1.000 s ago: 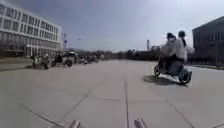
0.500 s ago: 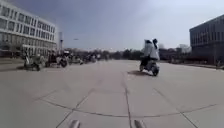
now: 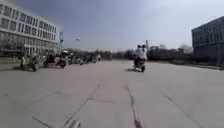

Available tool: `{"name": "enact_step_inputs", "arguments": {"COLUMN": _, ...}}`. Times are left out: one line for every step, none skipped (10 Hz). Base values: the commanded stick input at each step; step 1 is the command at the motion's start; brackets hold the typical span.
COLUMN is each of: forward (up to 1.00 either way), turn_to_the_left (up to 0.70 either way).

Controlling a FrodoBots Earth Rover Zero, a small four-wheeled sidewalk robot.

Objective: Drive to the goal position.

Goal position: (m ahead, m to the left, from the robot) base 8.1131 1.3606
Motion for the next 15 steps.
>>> {"name": "enact_step_inputs", "arguments": {"forward": 0.85, "turn_to_the_left": -0.28}}
{"name": "enact_step_inputs", "arguments": {"forward": 0.85, "turn_to_the_left": -0.21}}
{"name": "enact_step_inputs", "arguments": {"forward": 0.85, "turn_to_the_left": -0.08}}
{"name": "enact_step_inputs", "arguments": {"forward": 0.85, "turn_to_the_left": 0.01}}
{"name": "enact_step_inputs", "arguments": {"forward": 0.85, "turn_to_the_left": 0.01}}
{"name": "enact_step_inputs", "arguments": {"forward": 0.85, "turn_to_the_left": 0.01}}
{"name": "enact_step_inputs", "arguments": {"forward": 0.85, "turn_to_the_left": 0.01}}
{"name": "enact_step_inputs", "arguments": {"forward": 0.85, "turn_to_the_left": 0.01}}
{"name": "enact_step_inputs", "arguments": {"forward": 0.85, "turn_to_the_left": -0.06}}
{"name": "enact_step_inputs", "arguments": {"forward": 0.85, "turn_to_the_left": -0.26}}
{"name": "enact_step_inputs", "arguments": {"forward": 0.85, "turn_to_the_left": -0.32}}
{"name": "enact_step_inputs", "arguments": {"forward": 0.85, "turn_to_the_left": -0.33}}
{"name": "enact_step_inputs", "arguments": {"forward": 0.85, "turn_to_the_left": -0.33}}
{"name": "enact_step_inputs", "arguments": {"forward": 0.85, "turn_to_the_left": -0.33}}
{"name": "enact_step_inputs", "arguments": {"forward": 0.85, "turn_to_the_left": -0.32}}
